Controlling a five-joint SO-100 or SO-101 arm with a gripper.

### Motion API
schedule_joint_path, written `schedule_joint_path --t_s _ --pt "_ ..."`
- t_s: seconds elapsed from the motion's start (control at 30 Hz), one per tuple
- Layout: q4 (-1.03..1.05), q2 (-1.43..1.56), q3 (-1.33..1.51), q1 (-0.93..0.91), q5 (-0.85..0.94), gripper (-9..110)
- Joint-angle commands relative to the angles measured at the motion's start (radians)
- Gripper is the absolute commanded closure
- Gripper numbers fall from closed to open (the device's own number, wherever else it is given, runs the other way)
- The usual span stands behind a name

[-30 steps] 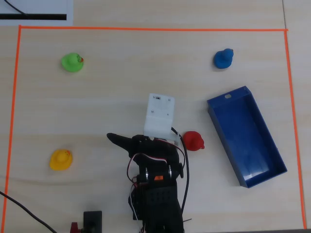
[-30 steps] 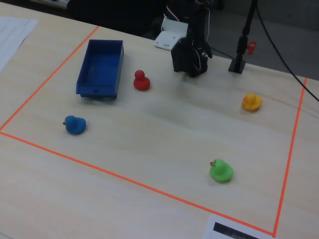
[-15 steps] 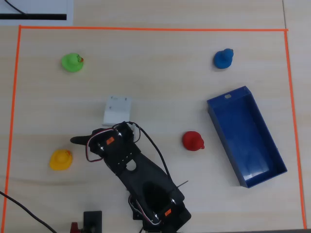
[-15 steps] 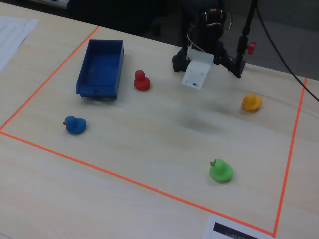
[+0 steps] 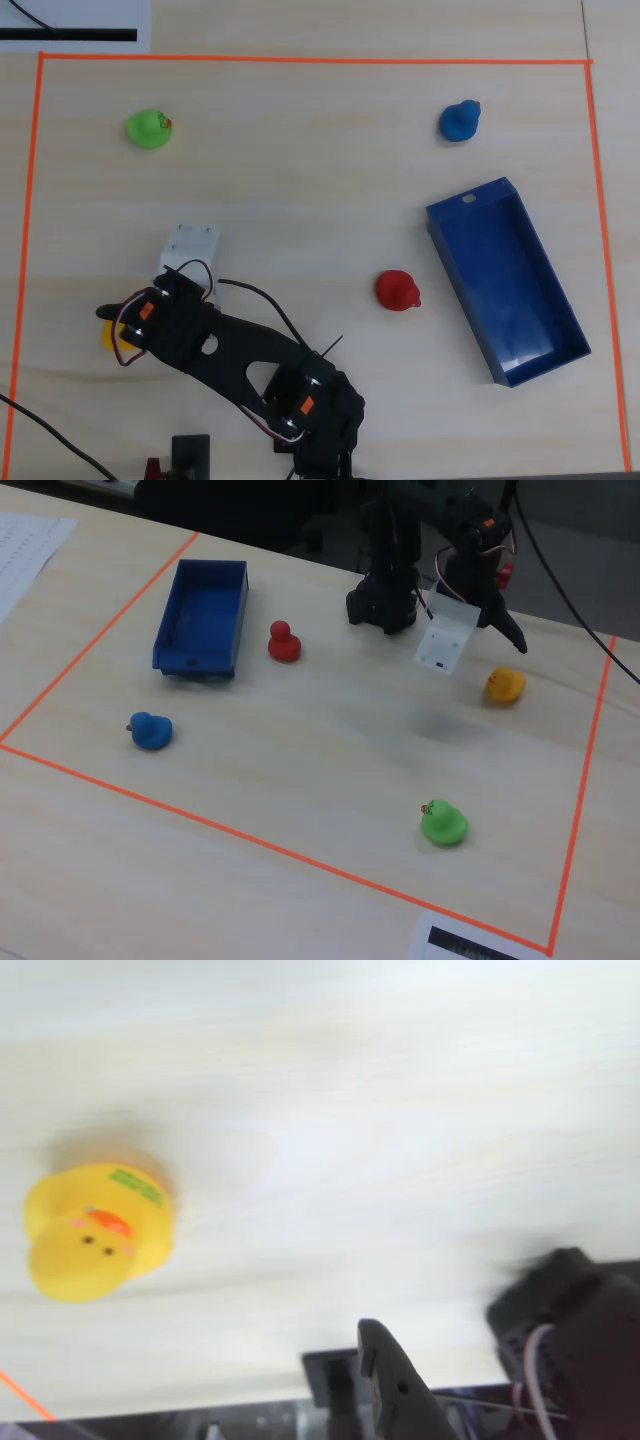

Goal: Grasp yellow duck and put it into box.

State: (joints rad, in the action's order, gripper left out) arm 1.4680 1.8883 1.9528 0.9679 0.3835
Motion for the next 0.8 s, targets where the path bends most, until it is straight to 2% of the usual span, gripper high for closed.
schedule_joint_path --t_s 0.0,0.43,0.77 --pt "-0.017 -0.046 -0.06 0.043 -0.029 39" --pt "-0.109 -0.152 -0.081 0.161 0.014 39" --pt "-0.212 -0.172 -0.077 0.126 0.003 42"
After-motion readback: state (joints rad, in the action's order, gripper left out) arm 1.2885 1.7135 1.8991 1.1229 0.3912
